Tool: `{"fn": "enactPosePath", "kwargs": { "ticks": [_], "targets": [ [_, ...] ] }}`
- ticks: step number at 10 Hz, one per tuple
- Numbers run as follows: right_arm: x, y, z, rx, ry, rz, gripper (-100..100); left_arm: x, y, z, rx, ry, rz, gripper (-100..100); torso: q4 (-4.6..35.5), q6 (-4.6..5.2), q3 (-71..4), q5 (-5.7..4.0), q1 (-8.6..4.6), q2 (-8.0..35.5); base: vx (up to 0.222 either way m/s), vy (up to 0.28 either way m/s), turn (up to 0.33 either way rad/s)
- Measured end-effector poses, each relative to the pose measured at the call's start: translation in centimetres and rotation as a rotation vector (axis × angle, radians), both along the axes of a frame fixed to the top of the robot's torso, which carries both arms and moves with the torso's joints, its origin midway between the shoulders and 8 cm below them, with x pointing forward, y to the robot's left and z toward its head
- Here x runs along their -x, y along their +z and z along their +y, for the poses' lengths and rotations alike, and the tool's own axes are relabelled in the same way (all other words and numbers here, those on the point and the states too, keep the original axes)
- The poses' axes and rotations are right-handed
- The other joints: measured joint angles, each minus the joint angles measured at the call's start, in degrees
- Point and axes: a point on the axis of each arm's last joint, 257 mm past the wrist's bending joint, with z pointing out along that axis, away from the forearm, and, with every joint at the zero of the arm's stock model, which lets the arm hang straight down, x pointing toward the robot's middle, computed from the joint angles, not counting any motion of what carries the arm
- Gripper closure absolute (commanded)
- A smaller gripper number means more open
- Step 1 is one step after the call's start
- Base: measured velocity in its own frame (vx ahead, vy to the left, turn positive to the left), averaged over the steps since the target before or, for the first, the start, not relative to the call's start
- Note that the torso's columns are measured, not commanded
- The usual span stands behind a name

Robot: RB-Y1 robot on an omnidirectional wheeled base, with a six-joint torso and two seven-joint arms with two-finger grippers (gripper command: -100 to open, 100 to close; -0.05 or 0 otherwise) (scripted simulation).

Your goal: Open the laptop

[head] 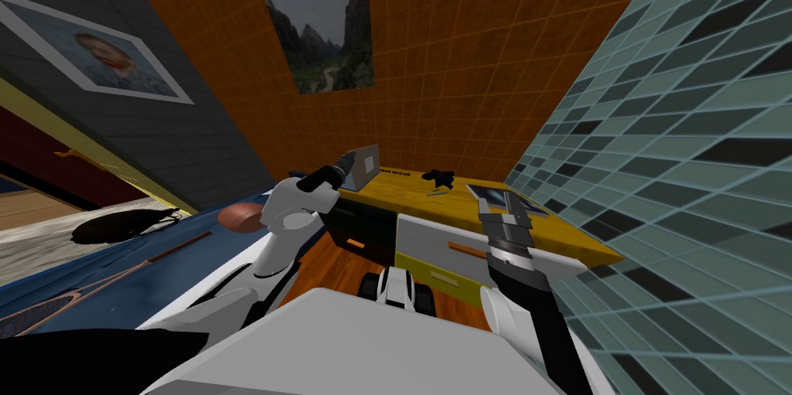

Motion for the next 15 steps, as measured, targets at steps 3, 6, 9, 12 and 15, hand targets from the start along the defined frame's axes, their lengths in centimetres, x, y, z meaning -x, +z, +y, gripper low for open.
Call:
{"fn": "enactPosePath", "kwargs": {
  "ticks": [3,6,9,12,15],
  "targets": [
    [0.0,0.0,0.0,0.0,0.0,0.0,0,-1.8,0.1,0.7,-0.004,0.003,-0.003,-100,-0.02,-0.02,-0.05,0.0,0.02,-0.09,-0.062,-0.016,-0.024],
    [0.0,0.0,0.0,0.0,0.0,0.0,0,-3.8,0.5,1.4,-0.007,0.007,-0.008,-100,-0.05,-0.01,-0.11,0.0,0.02,-0.18,-0.047,-0.013,-0.016],
    [0.0,0.0,0.0,0.0,0.0,0.0,0,-5.7,0.2,2.4,-0.008,0.016,-0.001,-100,-0.02,-0.01,-0.05,0.0,0.02,-0.11,-0.058,-0.011,-0.023],
    [0.0,0.0,0.0,0.0,0.0,0.0,0,-7.6,0.9,3.0,-0.008,0.019,-0.01,-100,-0.03,0.01,-0.08,-0.01,-0.02,-0.13,-0.05,-0.016,-0.016],
    [0.0,0.0,0.0,0.0,0.0,0.0,0,-9.3,0.6,4.0,-0.006,0.028,-0.002,-100,-0.02,0.0,-0.06,-0.01,0.0,-0.13,-0.055,-0.017,-0.024]
  ]
}}
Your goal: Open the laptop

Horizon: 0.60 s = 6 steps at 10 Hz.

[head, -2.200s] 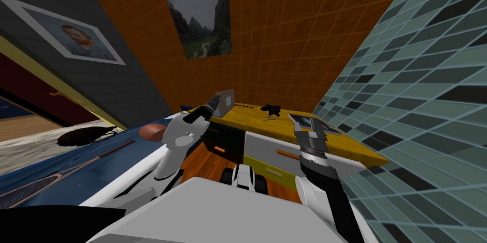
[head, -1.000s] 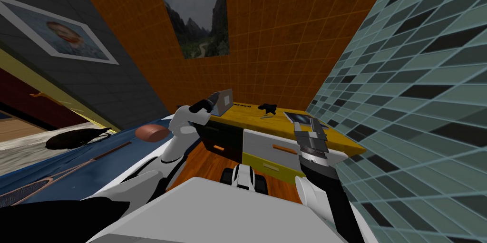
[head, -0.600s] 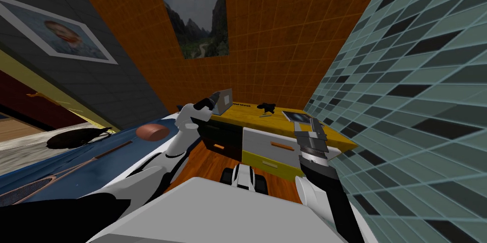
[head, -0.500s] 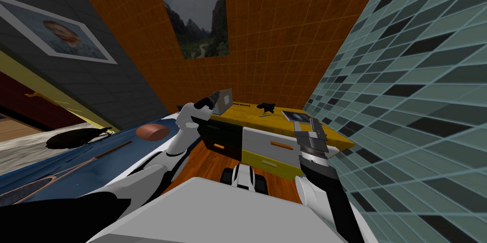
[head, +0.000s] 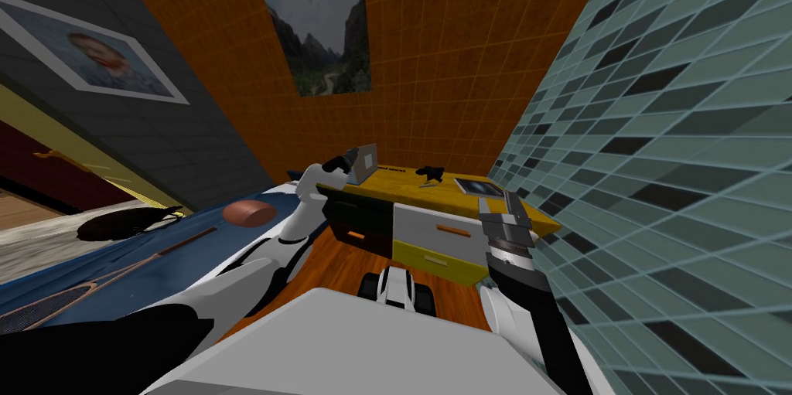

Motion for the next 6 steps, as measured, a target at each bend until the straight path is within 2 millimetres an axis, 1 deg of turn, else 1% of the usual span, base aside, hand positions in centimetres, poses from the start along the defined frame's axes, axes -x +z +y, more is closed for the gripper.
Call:
{"fn": "enactPosePath", "kwargs": {
  "ticks": [1,2,3,4,5,6],
  "targets": [
    [0.0,0.0,0.0,0.0,0.0,0.0,0,-0.4,0.4,0.2,0.001,0.0,-0.006,-100,0.0,0.01,0.0,0.0,-0.02,0.01,-0.044,-0.018,-0.012],
    [0.0,0.0,0.0,0.0,0.0,0.0,0,-1.1,0.1,0.7,0.002,0.005,0.0,-100,-0.01,0.0,-0.01,0.0,-0.01,-0.01,-0.056,-0.017,-0.028],
    [0.0,0.0,0.0,0.0,0.0,0.0,0,-1.6,0.4,0.9,0.003,0.004,-0.007,-100,0.0,0.01,0.01,0.0,0.0,0.03,-0.052,-0.013,-0.013],
    [0.0,0.0,0.0,0.0,0.0,0.0,0,-2.1,0.2,1.4,0.005,0.008,-0.001,-100,0.0,0.0,0.01,0.01,0.01,0.02,-0.019,-0.005,-0.001],
    [0.0,0.0,0.0,0.0,0.0,0.0,0,-2.2,0.1,1.4,0.005,0.009,-0.001,100,-0.02,-0.01,-0.04,0.02,0.04,-0.06,0.031,0.01,0.029],
    [0.0,0.0,0.0,0.0,0.0,0.0,0,-1.8,-0.1,1.2,0.002,0.008,0.002,100,-0.03,-0.03,-0.1,0.04,0.07,-0.15,0.076,0.034,0.042]
  ]
}}
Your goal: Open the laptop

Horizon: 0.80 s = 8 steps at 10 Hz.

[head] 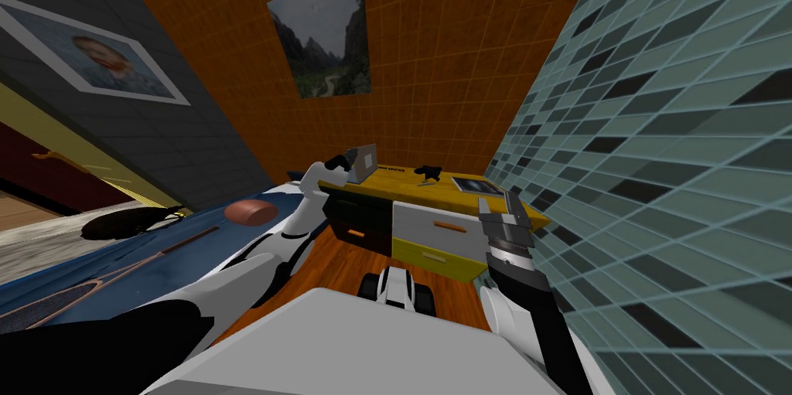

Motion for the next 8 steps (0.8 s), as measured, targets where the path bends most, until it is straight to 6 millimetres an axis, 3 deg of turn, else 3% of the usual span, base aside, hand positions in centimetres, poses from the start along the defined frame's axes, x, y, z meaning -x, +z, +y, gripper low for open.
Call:
{"fn": "enactPosePath", "kwargs": {
  "ticks": [8],
  "targets": [
    [0.0,0.0,0.0,0.0,0.0,0.0,0,4.9,-0.4,-2.0,-0.007,-0.005,0.005,100,-0.16,0.16,0.12,0.05,-0.2,0.16,0.064,0.019,0.022]
  ]
}}
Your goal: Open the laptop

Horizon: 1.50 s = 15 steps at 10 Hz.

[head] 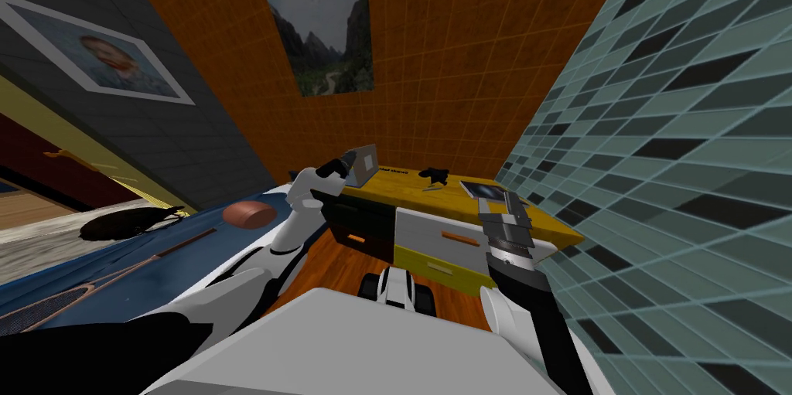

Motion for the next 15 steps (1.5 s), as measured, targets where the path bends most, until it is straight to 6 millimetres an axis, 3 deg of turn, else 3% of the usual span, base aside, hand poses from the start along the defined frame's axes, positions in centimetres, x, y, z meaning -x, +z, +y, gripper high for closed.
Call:
{"fn": "enactPosePath", "kwargs": {
  "ticks": [10,15],
  "targets": [
    [0.0,0.0,0.0,0.0,0.0,0.0,0,6.3,-0.2,-2.8,0.007,-0.021,-0.005,100,-0.04,-0.09,0.02,0.08,0.13,0.0,0.049,0.011,0.017],
    [0.0,0.0,0.0,0.0,0.0,0.0,0,5.9,0.4,-2.6,0.167,-0.029,-0.003,100,-0.02,-0.18,-0.05,0.22,0.46,-0.1,0.027,0.078,0.008]
  ]
}}
